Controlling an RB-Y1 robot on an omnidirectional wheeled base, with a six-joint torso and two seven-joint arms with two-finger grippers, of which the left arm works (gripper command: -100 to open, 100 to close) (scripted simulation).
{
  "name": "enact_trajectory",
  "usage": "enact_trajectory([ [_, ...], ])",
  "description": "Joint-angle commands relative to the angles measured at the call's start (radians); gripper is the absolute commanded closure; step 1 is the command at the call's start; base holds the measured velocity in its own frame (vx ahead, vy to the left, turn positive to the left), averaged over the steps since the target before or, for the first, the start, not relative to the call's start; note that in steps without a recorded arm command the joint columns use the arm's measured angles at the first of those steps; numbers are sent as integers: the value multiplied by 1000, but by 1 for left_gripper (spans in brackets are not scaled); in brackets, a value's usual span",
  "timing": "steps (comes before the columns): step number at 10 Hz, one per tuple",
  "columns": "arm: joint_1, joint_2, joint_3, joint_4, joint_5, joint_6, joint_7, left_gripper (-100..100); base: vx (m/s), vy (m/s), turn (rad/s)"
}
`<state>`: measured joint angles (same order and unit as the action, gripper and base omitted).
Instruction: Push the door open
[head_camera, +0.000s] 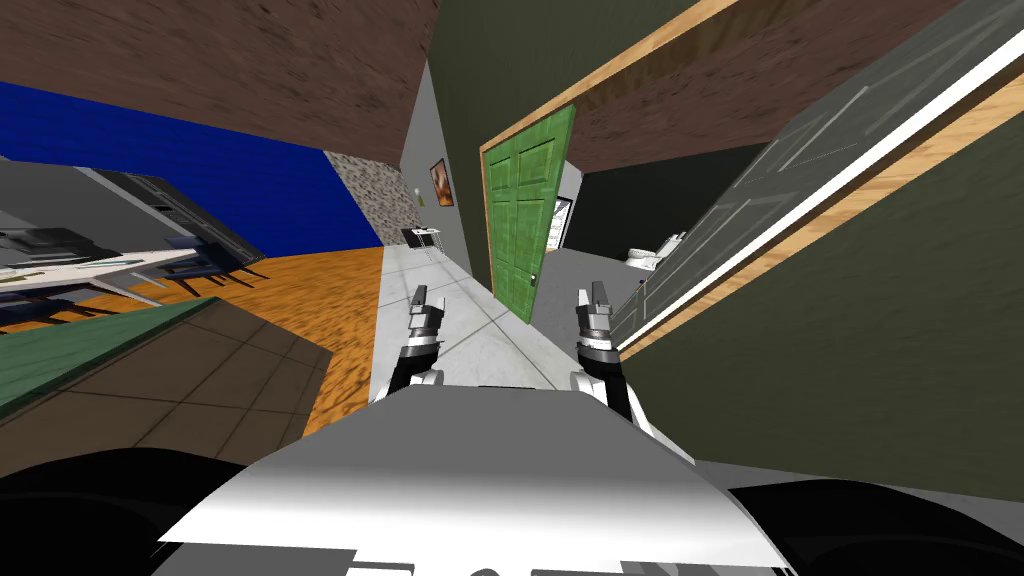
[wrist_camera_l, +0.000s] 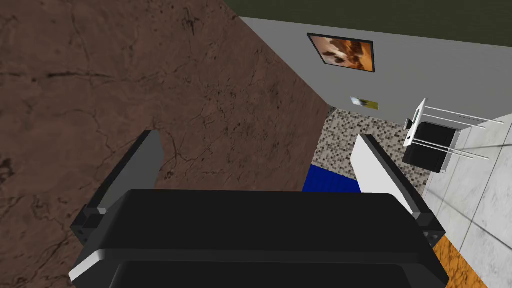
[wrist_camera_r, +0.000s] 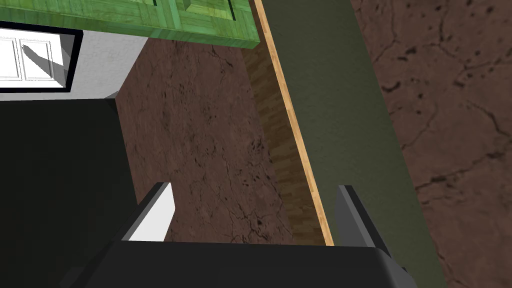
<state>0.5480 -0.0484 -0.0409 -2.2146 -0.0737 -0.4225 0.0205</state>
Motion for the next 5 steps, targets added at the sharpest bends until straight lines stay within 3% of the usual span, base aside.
enact_trajectory([
  [1, -13, 11, -3, 29, 2, -7, 0, -100, -5, 39, -84],
  [5, -53, 36, -12, 114, 6, -27, 1, -100, 112, -9, -68],
])
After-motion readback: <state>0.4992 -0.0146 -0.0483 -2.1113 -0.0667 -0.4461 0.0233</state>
